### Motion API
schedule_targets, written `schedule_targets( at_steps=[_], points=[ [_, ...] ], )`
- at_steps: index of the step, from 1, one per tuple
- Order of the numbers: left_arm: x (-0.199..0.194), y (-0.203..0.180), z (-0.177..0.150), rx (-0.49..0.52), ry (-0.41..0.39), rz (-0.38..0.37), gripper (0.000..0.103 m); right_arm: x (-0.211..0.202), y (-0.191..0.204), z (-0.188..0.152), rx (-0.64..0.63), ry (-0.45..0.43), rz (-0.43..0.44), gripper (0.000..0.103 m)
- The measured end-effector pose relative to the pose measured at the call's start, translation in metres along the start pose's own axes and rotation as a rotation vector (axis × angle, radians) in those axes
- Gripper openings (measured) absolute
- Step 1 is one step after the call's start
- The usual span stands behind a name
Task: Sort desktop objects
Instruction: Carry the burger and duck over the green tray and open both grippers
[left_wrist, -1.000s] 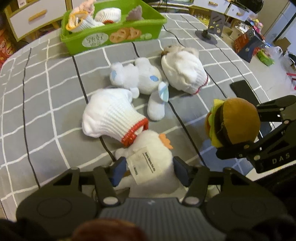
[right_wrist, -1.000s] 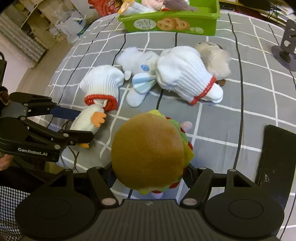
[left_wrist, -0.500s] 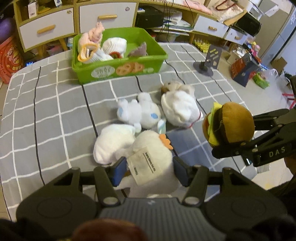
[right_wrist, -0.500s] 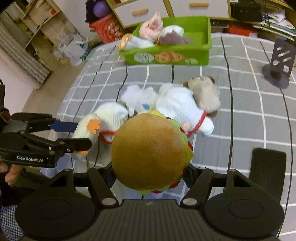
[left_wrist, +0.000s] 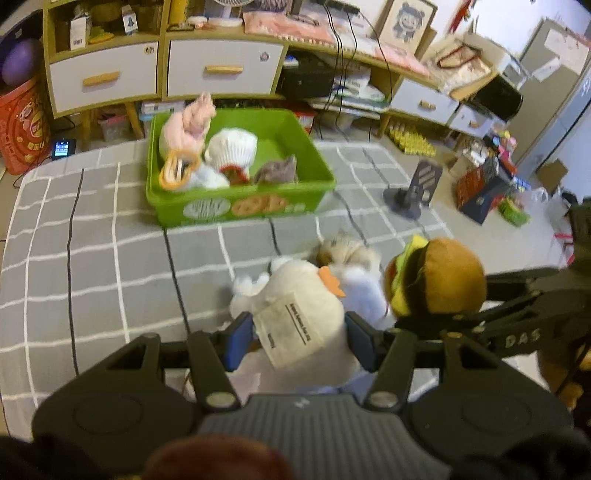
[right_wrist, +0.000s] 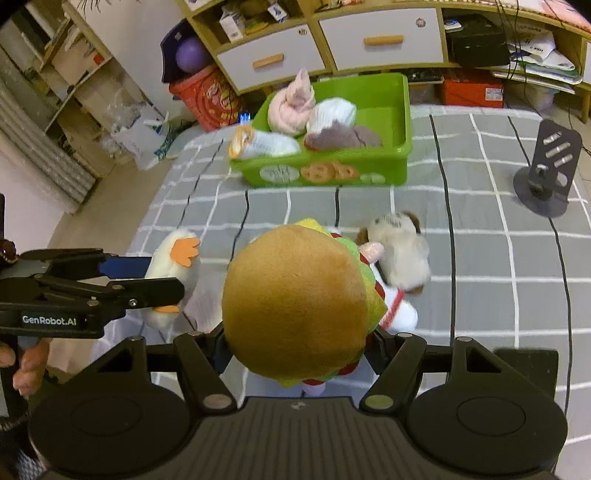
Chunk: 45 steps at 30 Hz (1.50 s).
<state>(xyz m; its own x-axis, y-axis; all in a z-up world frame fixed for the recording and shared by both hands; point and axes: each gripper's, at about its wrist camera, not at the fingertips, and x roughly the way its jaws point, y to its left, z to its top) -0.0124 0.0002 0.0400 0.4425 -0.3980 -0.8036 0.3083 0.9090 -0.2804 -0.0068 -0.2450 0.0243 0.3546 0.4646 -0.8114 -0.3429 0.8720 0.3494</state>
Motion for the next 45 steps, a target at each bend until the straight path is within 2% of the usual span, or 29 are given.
schedule_targets(
  at_steps=[11, 19, 24, 29, 38, 45],
  points=[
    [0.009, 0.022, 0.050, -0.164, -0.098, -0.060, 0.054, 0.012, 0.004, 0.048, 0.018, -0.071, -0.050, 0.069],
    [0.031, 0.040, 0.073, -0.272, -0.142, -0.094, 0.055, 0.039, -0.010, 0.074, 0.100, -0.082, -0.055, 0.069],
    [0.050, 0.044, 0.088, -0.319, -0.183, -0.099, 0.055, 0.053, -0.016, 0.091, 0.134, -0.139, -0.087, 0.069],
    [0.069, 0.053, 0.097, -0.370, -0.231, -0.099, 0.055, 0.066, -0.024, 0.107, 0.163, -0.203, -0.088, 0.069],
    [0.099, 0.072, 0.099, -0.458, -0.263, -0.090, 0.055, 0.095, -0.053, 0.118, 0.295, -0.220, -0.078, 0.069],
    [0.109, 0.075, 0.105, -0.496, -0.338, -0.122, 0.055, 0.104, -0.060, 0.122, 0.344, -0.265, -0.073, 0.070]
  ],
)
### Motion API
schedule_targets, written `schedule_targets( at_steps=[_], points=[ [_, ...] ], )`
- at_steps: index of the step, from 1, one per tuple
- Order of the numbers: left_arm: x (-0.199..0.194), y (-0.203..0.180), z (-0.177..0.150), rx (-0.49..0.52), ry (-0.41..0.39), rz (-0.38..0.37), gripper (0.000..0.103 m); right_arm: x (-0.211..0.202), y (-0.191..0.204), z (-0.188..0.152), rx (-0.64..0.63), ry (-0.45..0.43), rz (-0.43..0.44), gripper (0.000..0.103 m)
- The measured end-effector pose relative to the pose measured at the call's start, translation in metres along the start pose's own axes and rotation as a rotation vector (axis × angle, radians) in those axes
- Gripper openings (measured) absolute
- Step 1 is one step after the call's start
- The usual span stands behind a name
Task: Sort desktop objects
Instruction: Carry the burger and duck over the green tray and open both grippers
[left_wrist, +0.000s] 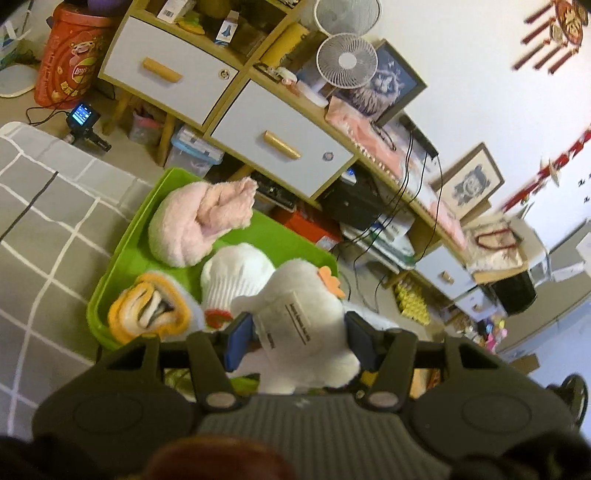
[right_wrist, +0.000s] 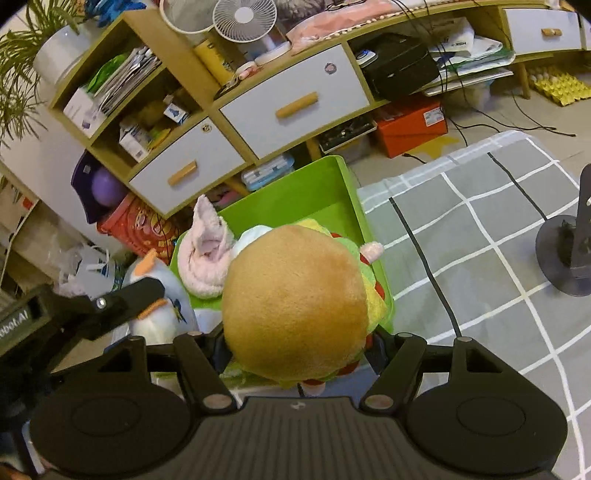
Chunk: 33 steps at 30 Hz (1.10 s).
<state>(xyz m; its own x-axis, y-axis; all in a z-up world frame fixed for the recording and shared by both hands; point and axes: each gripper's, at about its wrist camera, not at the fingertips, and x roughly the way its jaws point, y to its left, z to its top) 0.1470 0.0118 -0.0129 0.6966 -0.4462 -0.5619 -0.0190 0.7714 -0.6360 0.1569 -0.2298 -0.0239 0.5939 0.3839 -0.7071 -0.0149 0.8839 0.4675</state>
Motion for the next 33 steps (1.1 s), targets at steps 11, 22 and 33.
schedule_targets(
  at_steps=[11, 22, 33],
  points=[
    [0.019, 0.012, -0.005, -0.079, -0.004, -0.012, 0.059, 0.004, -0.003, 0.004, 0.014, -0.036, 0.005, 0.071],
    [0.022, 0.020, -0.007, -0.121, 0.018, -0.005, 0.089, -0.003, -0.009, 0.008, 0.054, -0.073, 0.017, 0.082],
    [0.016, 0.016, -0.007, -0.106, 0.037, 0.008, 0.096, -0.012, -0.009, 0.011, 0.061, -0.083, 0.024, 0.083]
  ],
)
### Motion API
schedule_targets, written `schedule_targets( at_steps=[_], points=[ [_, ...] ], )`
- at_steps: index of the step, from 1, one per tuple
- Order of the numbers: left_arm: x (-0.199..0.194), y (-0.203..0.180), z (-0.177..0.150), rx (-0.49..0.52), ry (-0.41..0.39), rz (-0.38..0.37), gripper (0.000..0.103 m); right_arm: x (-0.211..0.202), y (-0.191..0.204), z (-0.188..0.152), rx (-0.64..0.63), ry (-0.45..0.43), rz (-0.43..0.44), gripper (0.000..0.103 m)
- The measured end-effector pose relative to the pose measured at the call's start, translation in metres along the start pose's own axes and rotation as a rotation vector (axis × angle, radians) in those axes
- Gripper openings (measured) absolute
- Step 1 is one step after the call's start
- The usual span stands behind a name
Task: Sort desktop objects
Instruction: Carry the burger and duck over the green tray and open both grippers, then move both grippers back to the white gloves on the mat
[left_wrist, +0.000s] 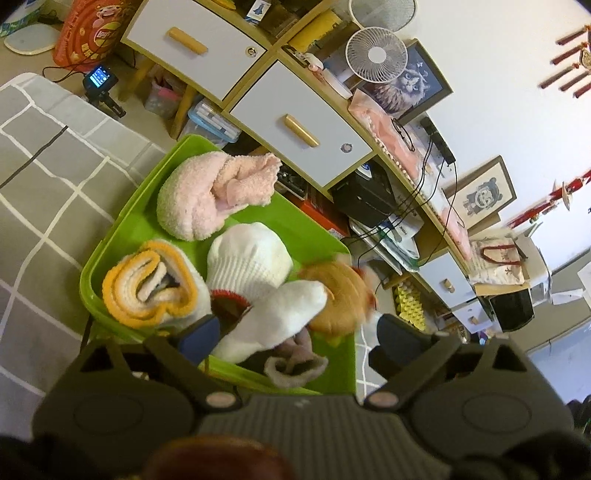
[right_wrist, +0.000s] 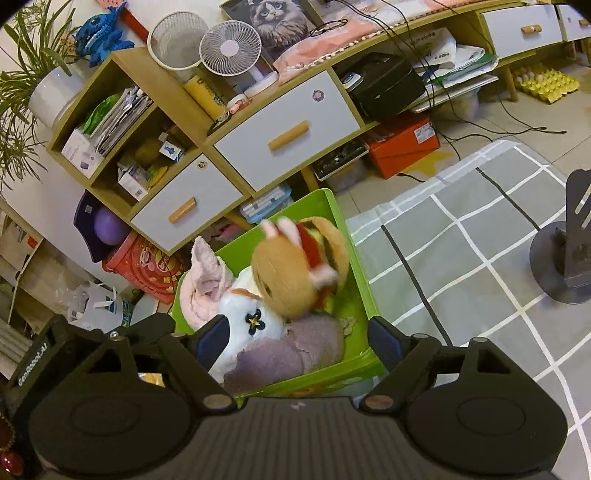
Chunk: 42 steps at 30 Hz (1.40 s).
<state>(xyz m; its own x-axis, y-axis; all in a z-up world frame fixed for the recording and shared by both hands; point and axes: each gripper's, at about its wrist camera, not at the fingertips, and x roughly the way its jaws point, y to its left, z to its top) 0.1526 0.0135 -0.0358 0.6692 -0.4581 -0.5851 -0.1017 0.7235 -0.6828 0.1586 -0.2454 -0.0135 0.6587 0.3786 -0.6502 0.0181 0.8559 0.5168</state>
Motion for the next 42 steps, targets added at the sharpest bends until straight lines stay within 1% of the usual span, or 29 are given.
schedule_targets(
  at_steps=[6, 14, 17, 21, 30, 34, 38, 42],
  points=[
    [-0.011, -0.006, -0.002, 0.026, 0.018, 0.020, 0.099, -0.010, 0.007, 0.000, -0.030, 0.012, -0.010, 0.083],
    [-0.030, -0.010, -0.007, 0.048, 0.038, 0.070, 0.100, -0.026, 0.015, -0.005, -0.062, 0.052, -0.031, 0.083],
    [-0.038, -0.011, -0.007, 0.054, 0.042, 0.081, 0.102, -0.031, 0.018, -0.008, -0.074, 0.072, -0.041, 0.083],
    [-0.052, -0.015, -0.009, 0.066, 0.043, 0.093, 0.102, -0.040, 0.025, -0.011, -0.097, 0.091, -0.049, 0.084],
    [-0.076, -0.015, -0.016, 0.091, 0.070, 0.147, 0.102, -0.062, 0.030, -0.019, -0.123, 0.120, -0.049, 0.089],
    [-0.083, -0.012, -0.021, 0.111, 0.101, 0.175, 0.102, -0.069, 0.030, -0.024, -0.135, 0.135, -0.054, 0.090],
    [-0.086, -0.003, -0.030, 0.141, 0.166, 0.231, 0.102, -0.071, 0.026, -0.031, -0.155, 0.174, -0.067, 0.091],
    [-0.086, 0.011, -0.037, 0.136, 0.239, 0.275, 0.102, -0.068, 0.019, -0.041, -0.171, 0.228, -0.093, 0.091]
  ],
)
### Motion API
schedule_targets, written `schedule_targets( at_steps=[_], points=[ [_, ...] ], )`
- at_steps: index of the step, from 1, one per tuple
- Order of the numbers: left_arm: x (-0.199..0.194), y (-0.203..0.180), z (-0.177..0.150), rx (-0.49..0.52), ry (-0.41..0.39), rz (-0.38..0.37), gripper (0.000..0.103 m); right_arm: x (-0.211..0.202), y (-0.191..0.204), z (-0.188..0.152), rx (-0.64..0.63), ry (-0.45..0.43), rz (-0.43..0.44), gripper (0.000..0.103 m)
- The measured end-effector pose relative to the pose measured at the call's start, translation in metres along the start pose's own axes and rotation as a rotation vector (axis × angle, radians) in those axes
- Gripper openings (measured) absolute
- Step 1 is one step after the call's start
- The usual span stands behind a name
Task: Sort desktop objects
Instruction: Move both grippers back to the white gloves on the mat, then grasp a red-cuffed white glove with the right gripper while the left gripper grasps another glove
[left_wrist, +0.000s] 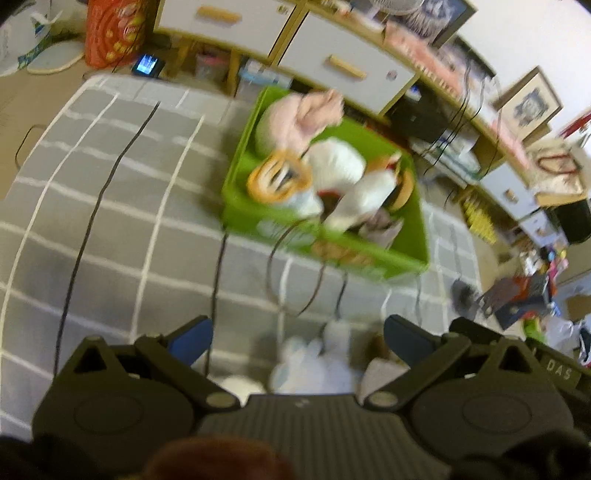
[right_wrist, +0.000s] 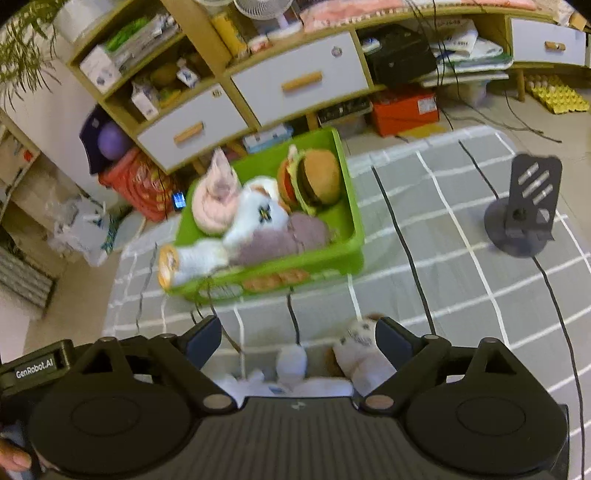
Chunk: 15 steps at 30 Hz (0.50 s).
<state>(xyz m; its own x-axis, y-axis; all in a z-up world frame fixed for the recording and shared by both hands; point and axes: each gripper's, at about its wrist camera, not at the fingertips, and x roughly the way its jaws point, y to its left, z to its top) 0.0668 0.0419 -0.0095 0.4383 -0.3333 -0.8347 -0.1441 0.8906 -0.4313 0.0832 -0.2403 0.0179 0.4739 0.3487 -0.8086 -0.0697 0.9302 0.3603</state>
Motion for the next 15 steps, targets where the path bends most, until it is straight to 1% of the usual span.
schedule_targets(
  at_steps=[5, 10, 12, 15],
  points=[
    [0.001, 0.012, -0.009, 0.009, 0.058, 0.017, 0.102, 0.009, -0.007, -0.011, -0.001, 0.070, 0.008, 0.091],
    [0.004, 0.022, -0.020, 0.024, 0.113, 0.037, 0.102, 0.021, -0.019, -0.021, 0.049, 0.158, 0.024, 0.091],
    [0.007, 0.028, -0.025, 0.012, 0.141, 0.035, 0.102, 0.026, -0.026, -0.024, 0.073, 0.190, 0.022, 0.091],
    [0.013, 0.037, -0.033, -0.020, 0.179, 0.021, 0.102, 0.033, -0.031, -0.030, 0.076, 0.227, 0.000, 0.091]
  ],
)
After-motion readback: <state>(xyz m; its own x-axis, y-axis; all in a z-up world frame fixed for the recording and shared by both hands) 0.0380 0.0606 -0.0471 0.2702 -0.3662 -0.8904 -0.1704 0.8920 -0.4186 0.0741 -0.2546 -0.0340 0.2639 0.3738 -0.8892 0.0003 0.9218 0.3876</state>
